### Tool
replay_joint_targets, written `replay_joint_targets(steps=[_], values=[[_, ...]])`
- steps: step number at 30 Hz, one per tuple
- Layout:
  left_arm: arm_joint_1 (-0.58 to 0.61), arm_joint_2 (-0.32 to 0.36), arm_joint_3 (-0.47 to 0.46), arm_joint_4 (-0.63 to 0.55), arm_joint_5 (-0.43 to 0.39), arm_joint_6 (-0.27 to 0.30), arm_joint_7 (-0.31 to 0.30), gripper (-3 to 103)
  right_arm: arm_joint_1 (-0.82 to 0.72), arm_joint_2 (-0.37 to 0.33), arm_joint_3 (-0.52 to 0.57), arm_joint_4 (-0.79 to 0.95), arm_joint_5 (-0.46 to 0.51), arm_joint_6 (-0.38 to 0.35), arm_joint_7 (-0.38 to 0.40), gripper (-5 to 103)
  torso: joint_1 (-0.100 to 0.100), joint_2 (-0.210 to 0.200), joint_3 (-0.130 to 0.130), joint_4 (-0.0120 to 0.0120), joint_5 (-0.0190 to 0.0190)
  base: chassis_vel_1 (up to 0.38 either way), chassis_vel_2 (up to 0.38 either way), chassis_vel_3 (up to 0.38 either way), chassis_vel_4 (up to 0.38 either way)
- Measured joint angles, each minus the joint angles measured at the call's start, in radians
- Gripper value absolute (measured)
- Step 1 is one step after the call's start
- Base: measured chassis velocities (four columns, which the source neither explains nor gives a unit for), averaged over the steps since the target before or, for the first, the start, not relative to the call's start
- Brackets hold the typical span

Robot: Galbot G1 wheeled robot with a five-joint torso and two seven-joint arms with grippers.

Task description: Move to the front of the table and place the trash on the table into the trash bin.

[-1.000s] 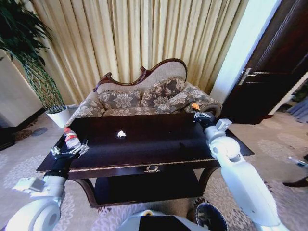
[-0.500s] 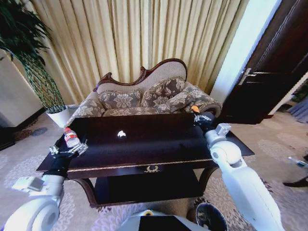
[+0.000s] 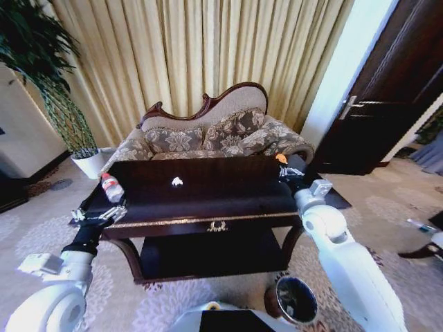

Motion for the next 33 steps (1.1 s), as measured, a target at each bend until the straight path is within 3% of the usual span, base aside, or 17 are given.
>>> replay_joint_targets(steps=[23,33], values=[[0.002,-0.003,0.005,-0.006,0.005,-0.003,0.0,100,-0.013,0.013,-0.002,0.0,-0.008,0.004,-0.001,0,0.001,0.0,0.0,0.0,0.0001,0.188,-0.187,-0.184,0.184],[0.003,-0.004,0.002,-0.004,0.01,-0.009,0.0,100,-0.04,0.026,-0.01,-0.029,-0.056,0.024,-0.031,0,0.0,0.0,0.0,0.0002,-0.0001,0.147,-0.141,-0.14,0.137]])
